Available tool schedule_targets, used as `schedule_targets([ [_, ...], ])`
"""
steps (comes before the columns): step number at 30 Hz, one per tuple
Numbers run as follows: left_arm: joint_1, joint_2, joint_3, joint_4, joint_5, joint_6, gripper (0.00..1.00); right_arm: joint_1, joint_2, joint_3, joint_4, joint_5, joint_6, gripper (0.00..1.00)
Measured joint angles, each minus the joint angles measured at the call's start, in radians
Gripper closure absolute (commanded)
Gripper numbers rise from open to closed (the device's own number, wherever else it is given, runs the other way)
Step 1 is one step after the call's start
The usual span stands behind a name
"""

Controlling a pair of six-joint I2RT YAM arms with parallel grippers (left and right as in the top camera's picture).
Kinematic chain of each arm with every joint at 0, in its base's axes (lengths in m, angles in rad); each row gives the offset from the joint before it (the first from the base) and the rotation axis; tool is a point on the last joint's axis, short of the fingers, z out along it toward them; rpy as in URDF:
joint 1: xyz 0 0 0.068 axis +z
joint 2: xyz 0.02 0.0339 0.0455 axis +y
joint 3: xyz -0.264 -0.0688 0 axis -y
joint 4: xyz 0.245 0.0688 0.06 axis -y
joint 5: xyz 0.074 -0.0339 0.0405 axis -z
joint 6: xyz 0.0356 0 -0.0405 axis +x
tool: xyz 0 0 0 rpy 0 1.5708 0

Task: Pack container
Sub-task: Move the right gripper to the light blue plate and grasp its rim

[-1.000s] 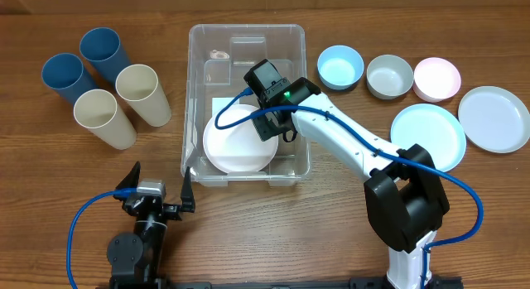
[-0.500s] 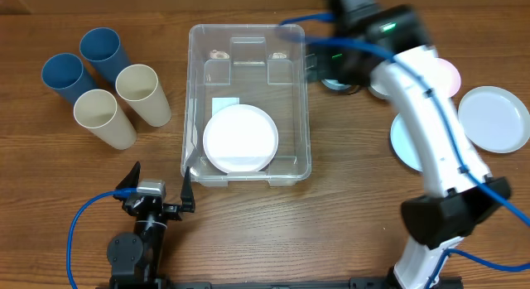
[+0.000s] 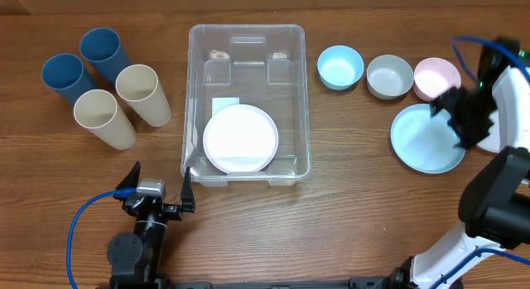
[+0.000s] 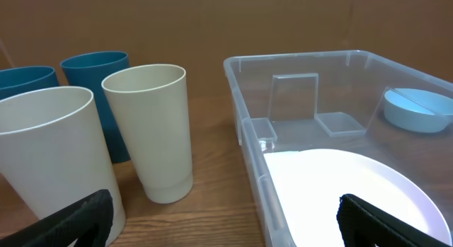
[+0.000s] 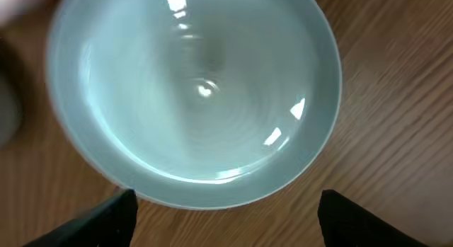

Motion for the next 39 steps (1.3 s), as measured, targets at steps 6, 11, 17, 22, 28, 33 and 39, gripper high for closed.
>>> schedule_targets([
  [6,0.0,0.0,0.0,0.0,0.0,0.0,0.0,-0.078,-0.002,-0.263,0.168,-0.011,0.043,0.23],
  [11,0.0,0.0,0.0,0.0,0.0,0.0,0.0,-0.116,-0.021,-0.389,0.287,-0.034,0.054,0.34],
  [17,0.0,0.0,0.0,0.0,0.0,0.0,0.0,-0.124,-0.053,-0.427,0.351,-0.048,0.065,0.96],
  [22,0.0,0.0,0.0,-0.001,0.0,0.0,0.0,-0.124,-0.053,-0.427,0.346,-0.049,0.045,0.96],
  [28,0.0,0.0,0.0,0.0,0.0,0.0,0.0,-0.117,-0.056,-0.429,0.338,-0.093,-0.024,0.96],
  [33,0.0,0.0,0.0,0.0,0.0,0.0,0.0,-0.04,-0.071,-0.442,0.303,-0.109,-0.087,0.96],
  [39,0.0,0.0,0.0,0.0,0.0,0.0,0.0,0.077,-0.072,-0.446,0.32,-0.111,-0.123,0.96],
])
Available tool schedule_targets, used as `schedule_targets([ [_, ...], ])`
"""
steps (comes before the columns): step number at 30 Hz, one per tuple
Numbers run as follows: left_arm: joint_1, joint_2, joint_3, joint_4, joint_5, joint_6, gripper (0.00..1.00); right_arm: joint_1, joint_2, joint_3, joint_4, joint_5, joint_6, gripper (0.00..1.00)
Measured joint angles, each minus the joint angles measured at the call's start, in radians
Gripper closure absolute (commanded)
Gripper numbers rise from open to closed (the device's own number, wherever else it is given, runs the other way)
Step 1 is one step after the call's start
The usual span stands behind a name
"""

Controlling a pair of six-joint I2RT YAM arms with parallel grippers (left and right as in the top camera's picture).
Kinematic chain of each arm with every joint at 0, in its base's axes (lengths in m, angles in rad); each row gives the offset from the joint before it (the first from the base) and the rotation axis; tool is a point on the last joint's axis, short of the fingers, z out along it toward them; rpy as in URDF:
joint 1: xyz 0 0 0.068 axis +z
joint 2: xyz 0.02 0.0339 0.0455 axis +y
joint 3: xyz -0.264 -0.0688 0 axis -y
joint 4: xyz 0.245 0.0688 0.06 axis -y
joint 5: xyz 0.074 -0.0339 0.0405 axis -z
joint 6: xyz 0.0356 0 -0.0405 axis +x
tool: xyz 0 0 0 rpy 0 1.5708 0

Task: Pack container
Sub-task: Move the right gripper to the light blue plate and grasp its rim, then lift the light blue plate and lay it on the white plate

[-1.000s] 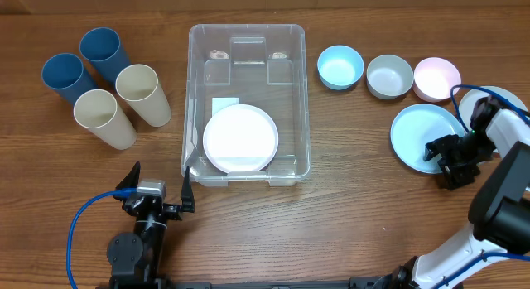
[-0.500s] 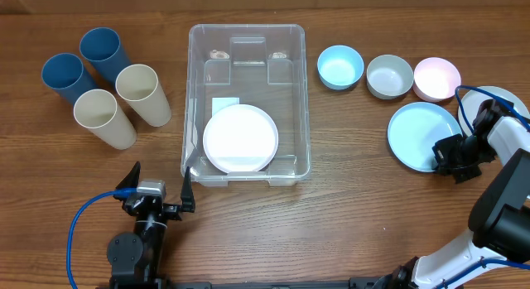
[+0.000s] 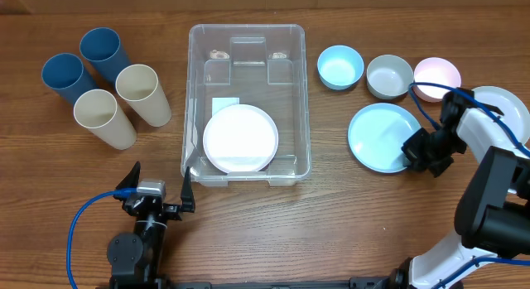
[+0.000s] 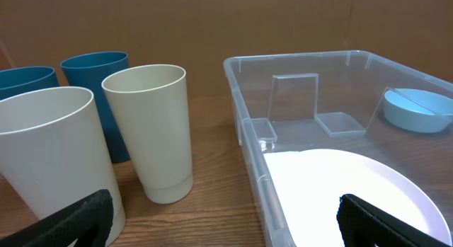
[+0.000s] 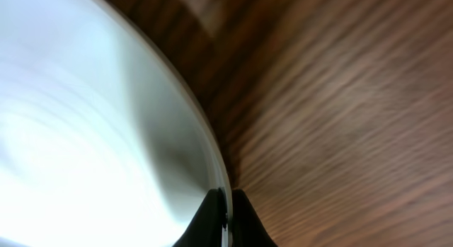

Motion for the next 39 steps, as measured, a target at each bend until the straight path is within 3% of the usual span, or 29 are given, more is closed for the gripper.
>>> schedule_targets([
  [4,0.0,0.0,0.0,0.0,0.0,0.0,0.0,0.029,0.0,0.027,-0.035,-0.001,-0.01,0.96],
  [14,0.0,0.0,0.0,0.0,0.0,0.0,0.0,0.03,-0.004,0.48,-0.398,0.011,-0.058,0.96],
  [20,0.0,0.0,0.0,0.0,0.0,0.0,0.0,0.062,-0.096,0.539,-0.412,-0.045,-0.131,0.96],
  [25,0.0,0.0,0.0,0.0,0.0,0.0,0.0,0.284,-0.298,0.55,-0.359,-0.088,-0.22,0.96],
  [27,0.0,0.0,0.0,0.0,0.0,0.0,0.0,0.444,-0.368,0.56,-0.312,-0.082,-0.248,0.96],
  [32,0.0,0.0,0.0,0.0,0.0,0.0,0.0,0.692,-0.327,0.525,-0.186,0.002,-0.237,0.96],
  [39,0.0,0.0,0.0,0.0,0.0,0.0,0.0,0.843,-0.132,0.467,-0.054,0.064,-0.185,0.96],
])
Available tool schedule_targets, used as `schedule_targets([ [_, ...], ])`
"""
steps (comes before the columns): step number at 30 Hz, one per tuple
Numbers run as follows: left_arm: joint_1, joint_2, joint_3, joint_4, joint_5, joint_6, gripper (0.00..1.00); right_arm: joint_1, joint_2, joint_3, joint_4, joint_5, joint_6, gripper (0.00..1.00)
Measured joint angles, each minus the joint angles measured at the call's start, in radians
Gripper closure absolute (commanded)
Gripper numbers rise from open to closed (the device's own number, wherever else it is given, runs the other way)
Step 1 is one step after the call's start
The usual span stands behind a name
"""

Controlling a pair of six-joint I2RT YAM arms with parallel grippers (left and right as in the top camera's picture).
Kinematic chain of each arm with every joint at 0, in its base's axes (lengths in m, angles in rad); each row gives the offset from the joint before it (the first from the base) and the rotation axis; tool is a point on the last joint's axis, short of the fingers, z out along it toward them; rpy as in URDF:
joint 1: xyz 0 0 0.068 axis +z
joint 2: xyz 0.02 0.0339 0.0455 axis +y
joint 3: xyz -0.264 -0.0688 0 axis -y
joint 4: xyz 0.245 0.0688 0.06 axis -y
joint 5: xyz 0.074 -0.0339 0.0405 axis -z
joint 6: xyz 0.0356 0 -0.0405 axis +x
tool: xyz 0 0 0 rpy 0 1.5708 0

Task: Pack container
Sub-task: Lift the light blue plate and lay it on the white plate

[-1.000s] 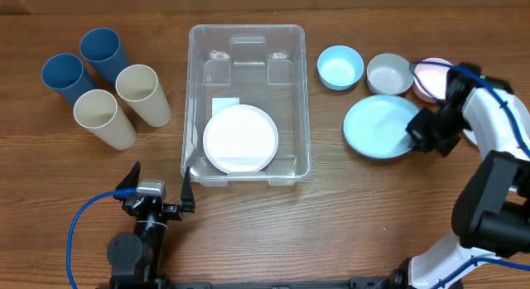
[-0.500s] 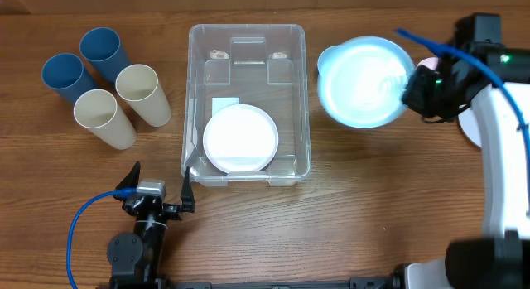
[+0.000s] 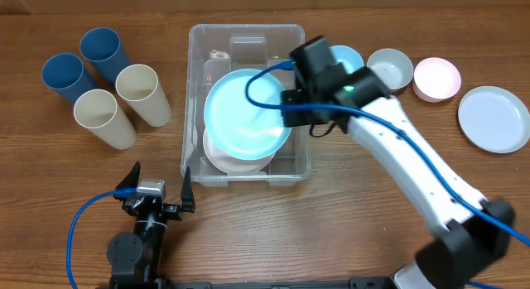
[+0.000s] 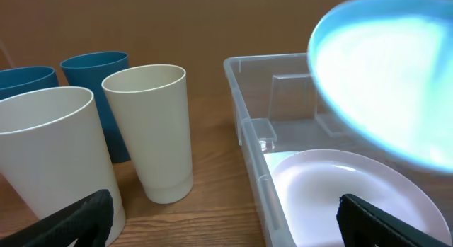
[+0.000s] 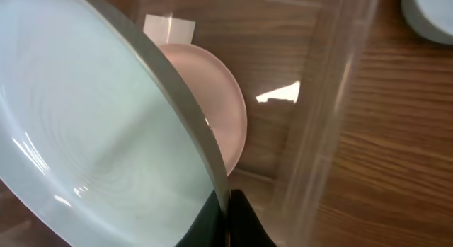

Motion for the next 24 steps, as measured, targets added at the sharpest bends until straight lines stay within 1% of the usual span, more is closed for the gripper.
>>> schedule_targets([
  [1,0.0,0.0,0.0,0.0,0.0,0.0,0.0,0.005,0.054,0.0,0.014,0.008,0.005,0.96],
  [5,0.0,0.0,0.0,0.0,0.0,0.0,0.0,0.004,0.167,-0.003,0.031,0.022,0.013,0.96],
  [10,0.0,0.0,0.0,0.0,0.0,0.0,0.0,0.01,0.241,-0.003,0.031,0.014,0.013,0.96],
  [11,0.0,0.0,0.0,0.0,0.0,0.0,0.0,0.014,0.246,-0.003,0.031,0.014,0.014,0.94],
  [12,0.0,0.0,0.0,0.0,0.0,0.0,0.0,0.027,0.253,-0.003,0.031,0.014,0.013,0.63],
  [13,0.0,0.0,0.0,0.0,0.0,0.0,0.0,0.039,0.256,-0.003,0.033,0.01,0.018,0.51],
  [14,0.0,0.0,0.0,0.0,0.0,0.0,0.0,0.045,0.256,-0.003,0.032,0.007,0.016,0.47],
  [15,0.0,0.0,0.0,0.0,0.0,0.0,0.0,0.05,0.256,-0.003,0.032,0.006,0.013,0.45],
  [17,0.0,0.0,0.0,0.0,0.0,0.0,0.0,0.051,0.257,-0.003,0.026,-0.002,0.006,0.46],
  [21,0.0,0.0,0.0,0.0,0.0,0.0,0.0,0.051,0.257,-0.003,0.0,-0.01,-0.023,0.54],
  [24,0.0,0.0,0.0,0.0,0.0,0.0,0.0,0.05,0.257,0.043,-0.066,-0.012,-0.031,0.53],
])
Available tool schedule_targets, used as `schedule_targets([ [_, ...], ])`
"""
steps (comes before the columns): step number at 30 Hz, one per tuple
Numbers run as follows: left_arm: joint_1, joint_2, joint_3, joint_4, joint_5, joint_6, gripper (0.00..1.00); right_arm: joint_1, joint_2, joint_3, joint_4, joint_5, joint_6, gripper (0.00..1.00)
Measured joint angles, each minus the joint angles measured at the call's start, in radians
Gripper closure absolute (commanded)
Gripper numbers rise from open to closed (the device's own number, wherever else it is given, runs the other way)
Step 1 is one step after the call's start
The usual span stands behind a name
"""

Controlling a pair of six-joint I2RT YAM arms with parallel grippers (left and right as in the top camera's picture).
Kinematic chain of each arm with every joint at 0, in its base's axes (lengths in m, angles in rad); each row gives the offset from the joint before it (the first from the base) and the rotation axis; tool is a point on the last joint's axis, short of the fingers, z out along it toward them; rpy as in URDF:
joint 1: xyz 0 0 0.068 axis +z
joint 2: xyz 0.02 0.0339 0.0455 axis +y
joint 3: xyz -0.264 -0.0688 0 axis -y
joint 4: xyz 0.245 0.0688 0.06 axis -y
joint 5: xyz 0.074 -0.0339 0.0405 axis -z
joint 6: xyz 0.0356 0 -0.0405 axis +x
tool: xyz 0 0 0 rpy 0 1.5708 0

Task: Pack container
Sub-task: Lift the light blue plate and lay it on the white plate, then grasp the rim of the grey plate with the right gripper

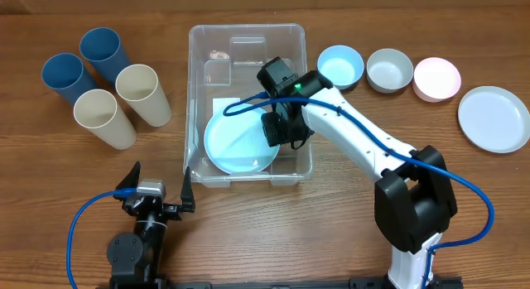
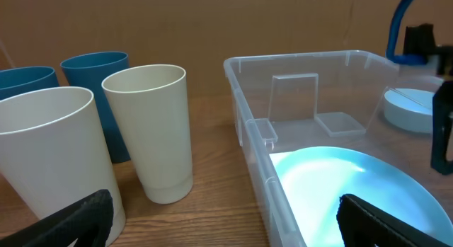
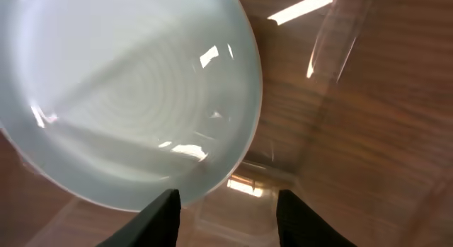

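Note:
A clear plastic container [image 1: 245,28] stands mid-table. A light blue plate [image 1: 240,144] lies flat on its floor at the near end. My right gripper [image 1: 282,128] hangs inside the container at the plate's right edge. In the right wrist view it [image 3: 230,222] is open, its fingers just off the plate's [image 3: 134,98] rim with nothing between them. My left gripper [image 1: 157,202] rests open near the front edge, left of the container. In the left wrist view it [image 2: 226,226] faces the container's corner and the plate [image 2: 354,183].
Two blue cups [image 1: 83,61] and two cream cups [image 1: 120,103] stand at the back left. Right of the container are a blue bowl [image 1: 340,67], a grey bowl [image 1: 389,75], a pink bowl [image 1: 436,78] and a white plate [image 1: 497,117].
My right gripper held the blue plate tilted above the container's white plate. Now the blue plate lies flat on that plate and the gripper is open beside it. The left arm has not moved.
My right gripper hung open over the blue plate on the table right of the container. Then it was shut on the plate's rim. Then it held the plate tilted above the container. Now the plate lies stacked inside, let go.

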Motion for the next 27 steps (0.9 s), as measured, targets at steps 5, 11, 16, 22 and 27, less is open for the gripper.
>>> schedule_targets([
  [5,0.0,0.0,0.0,0.0,0.0,0.0,0.0,-0.056,-0.032,0.353,-0.223,0.025,0.016,0.44],
  [11,0.0,0.0,0.0,0.0,0.0,0.0,0.0,-0.556,-0.126,0.634,-0.428,0.214,0.175,0.39],
  [16,0.0,0.0,0.0,0.0,0.0,0.0,0.0,-0.979,-0.115,0.526,-0.387,0.132,0.262,0.37],
  [22,0.0,0.0,0.0,0.0,0.0,0.0,0.0,-1.223,-0.017,0.24,-0.24,0.091,0.326,0.37],
  [27,0.0,0.0,0.0,0.0,0.0,0.0,0.0,-1.331,0.013,0.092,-0.077,0.078,0.344,0.38],
])
